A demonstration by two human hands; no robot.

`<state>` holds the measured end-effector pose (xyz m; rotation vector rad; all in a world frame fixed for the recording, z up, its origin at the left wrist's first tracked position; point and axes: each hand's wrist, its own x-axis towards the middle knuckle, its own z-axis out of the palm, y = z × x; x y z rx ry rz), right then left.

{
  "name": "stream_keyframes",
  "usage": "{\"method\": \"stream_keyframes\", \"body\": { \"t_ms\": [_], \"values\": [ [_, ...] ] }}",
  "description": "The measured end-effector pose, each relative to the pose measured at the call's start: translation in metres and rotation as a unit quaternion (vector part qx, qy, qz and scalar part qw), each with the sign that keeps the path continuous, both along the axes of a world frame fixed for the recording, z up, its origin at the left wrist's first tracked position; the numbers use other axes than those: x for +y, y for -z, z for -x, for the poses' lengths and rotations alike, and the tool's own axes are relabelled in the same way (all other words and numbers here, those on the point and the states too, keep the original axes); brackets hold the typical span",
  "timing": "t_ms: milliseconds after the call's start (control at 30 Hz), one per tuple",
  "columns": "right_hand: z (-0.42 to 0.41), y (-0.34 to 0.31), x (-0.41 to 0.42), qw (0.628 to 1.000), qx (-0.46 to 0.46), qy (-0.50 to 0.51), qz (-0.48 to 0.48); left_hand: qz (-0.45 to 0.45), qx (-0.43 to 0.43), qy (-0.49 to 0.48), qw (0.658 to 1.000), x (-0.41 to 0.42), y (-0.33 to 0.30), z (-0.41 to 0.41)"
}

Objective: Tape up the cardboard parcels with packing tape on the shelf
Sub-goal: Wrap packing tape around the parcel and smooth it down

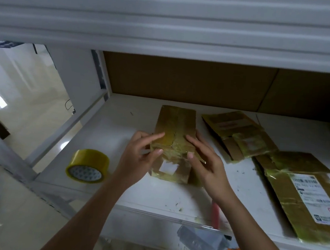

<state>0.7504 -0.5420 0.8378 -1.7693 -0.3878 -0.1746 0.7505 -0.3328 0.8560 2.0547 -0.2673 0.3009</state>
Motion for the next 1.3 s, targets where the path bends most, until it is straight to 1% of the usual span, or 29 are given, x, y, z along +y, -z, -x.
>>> {"method": "stream_keyframes", "body": {
  "t_ms": [133,300,500,633,733,900,1000,1167,1233,1300],
  "values": [
    [0.003,0.004,-0.003,1.0,0.001,0.016,0.015,0.027,0.018,-0.008,0.999,-0.01,0.002,0.006],
    [0.005,0.005,-0.003,1.0,-0.01,0.01,-0.003,0.038,0.043,-0.032,0.998,-0.014,0.002,0.009],
    [0.002,0.009,-0.001,0.998,0.003,0.04,-0.041,0.106,0.091,-0.023,0.99,-0.017,-0.003,0.005],
    [0.003,0.012,0.002,0.997,0.004,0.05,-0.051,0.163,0.116,-0.042,0.979,-0.023,-0.006,0.006],
    [0.002,0.012,0.003,0.997,0.0,0.039,-0.068,0.174,0.116,-0.039,0.977,-0.021,-0.007,0.008],
    [0.001,0.013,-0.001,0.997,0.01,0.027,-0.065,0.158,0.118,-0.031,0.98,-0.017,-0.007,0.011],
    [0.001,0.013,-0.001,0.998,0.004,0.036,-0.056,0.142,0.115,-0.022,0.983,-0.014,-0.004,0.01],
    [0.005,0.014,0.003,0.997,-0.001,0.051,-0.057,0.147,0.095,-0.023,0.984,-0.014,-0.004,0.011],
    [0.006,0.011,0.005,0.996,0.009,0.05,-0.072,0.155,0.098,-0.02,0.983,-0.013,-0.002,0.01],
    [0.007,0.008,0.008,0.992,0.031,0.056,-0.109,0.167,0.105,-0.009,0.98,-0.011,-0.001,0.009]
  ]
}}
